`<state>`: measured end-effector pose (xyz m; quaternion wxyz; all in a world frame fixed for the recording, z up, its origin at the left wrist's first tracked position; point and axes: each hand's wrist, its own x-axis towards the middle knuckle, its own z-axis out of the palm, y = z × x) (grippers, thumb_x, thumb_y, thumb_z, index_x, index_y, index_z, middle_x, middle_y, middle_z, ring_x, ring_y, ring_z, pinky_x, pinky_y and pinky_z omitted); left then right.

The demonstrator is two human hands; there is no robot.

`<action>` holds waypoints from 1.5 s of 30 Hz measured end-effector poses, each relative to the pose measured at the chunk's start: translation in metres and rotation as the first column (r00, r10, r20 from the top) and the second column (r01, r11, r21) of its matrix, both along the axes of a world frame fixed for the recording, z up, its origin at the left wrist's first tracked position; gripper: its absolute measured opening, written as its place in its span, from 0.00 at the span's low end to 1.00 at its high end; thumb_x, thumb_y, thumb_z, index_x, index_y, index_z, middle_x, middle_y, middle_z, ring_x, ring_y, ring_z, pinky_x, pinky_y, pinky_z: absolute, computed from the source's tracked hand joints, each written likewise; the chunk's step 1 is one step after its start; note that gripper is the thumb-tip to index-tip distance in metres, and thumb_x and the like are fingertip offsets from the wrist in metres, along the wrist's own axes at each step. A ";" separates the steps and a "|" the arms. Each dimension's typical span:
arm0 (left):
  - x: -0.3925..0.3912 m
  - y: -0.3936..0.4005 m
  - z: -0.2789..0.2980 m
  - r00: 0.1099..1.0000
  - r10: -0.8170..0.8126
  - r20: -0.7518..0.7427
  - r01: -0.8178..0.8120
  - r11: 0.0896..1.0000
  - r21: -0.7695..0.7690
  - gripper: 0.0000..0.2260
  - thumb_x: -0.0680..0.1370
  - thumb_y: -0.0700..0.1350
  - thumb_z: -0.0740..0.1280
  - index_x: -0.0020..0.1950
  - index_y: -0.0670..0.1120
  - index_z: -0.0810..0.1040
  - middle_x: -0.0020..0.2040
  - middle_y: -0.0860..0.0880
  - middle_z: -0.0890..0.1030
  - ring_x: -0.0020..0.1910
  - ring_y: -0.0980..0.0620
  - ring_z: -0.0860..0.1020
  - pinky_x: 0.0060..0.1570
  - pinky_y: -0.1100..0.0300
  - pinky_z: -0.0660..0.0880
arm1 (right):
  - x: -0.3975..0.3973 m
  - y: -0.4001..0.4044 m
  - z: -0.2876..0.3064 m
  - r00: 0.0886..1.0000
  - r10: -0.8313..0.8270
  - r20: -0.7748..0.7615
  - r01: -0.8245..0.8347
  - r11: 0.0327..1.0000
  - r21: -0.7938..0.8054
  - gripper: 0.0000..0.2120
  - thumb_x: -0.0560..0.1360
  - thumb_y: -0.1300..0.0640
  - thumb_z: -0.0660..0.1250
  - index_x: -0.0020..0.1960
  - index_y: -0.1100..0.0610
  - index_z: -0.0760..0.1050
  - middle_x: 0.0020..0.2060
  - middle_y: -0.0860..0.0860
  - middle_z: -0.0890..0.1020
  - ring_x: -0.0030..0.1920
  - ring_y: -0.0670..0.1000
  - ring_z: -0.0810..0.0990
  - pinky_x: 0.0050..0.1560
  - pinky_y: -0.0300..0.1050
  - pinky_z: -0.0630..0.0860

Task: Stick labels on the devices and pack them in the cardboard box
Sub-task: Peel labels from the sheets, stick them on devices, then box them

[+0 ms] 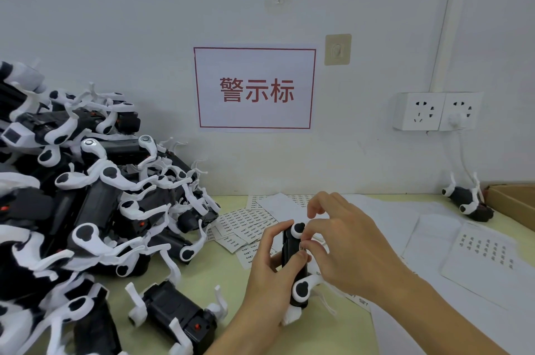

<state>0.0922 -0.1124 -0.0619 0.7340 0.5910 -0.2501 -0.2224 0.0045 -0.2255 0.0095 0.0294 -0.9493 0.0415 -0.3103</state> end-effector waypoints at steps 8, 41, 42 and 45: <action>0.000 0.000 0.000 1.000 0.011 -0.006 -0.011 1.000 -0.004 0.27 0.62 0.53 0.73 0.62 0.63 0.76 0.50 0.41 0.86 0.50 0.39 0.84 0.54 0.43 0.79 | 0.001 0.002 0.000 0.999 -0.052 -0.015 0.051 0.998 -0.024 0.02 0.70 0.53 0.75 0.39 0.48 0.84 0.46 0.43 0.76 0.45 0.48 0.77 0.40 0.42 0.72; 0.001 -0.001 -0.002 1.000 0.003 -0.005 -0.003 1.000 -0.014 0.25 0.64 0.54 0.74 0.61 0.63 0.76 0.51 0.43 0.86 0.52 0.42 0.84 0.61 0.38 0.76 | 0.004 0.019 0.002 0.977 -0.208 0.054 0.214 0.960 -0.181 0.09 0.57 0.53 0.82 0.31 0.49 0.82 0.37 0.45 0.78 0.36 0.49 0.78 0.30 0.42 0.72; 0.001 -0.001 -0.002 1.000 0.004 -0.005 -0.004 1.000 -0.015 0.25 0.64 0.54 0.74 0.61 0.63 0.76 0.51 0.43 0.86 0.52 0.41 0.84 0.61 0.37 0.76 | 0.004 0.020 0.001 0.977 -0.207 0.060 0.214 0.960 -0.181 0.09 0.57 0.53 0.82 0.31 0.49 0.82 0.36 0.46 0.78 0.36 0.50 0.78 0.30 0.42 0.72; 0.001 0.000 -0.002 1.000 0.000 -0.006 -0.001 1.000 -0.020 0.26 0.65 0.53 0.74 0.62 0.62 0.76 0.51 0.43 0.86 0.52 0.41 0.84 0.61 0.37 0.76 | 0.005 0.020 0.001 0.976 -0.201 0.085 0.213 0.959 -0.185 0.09 0.57 0.54 0.82 0.30 0.49 0.82 0.36 0.45 0.78 0.36 0.50 0.78 0.29 0.42 0.71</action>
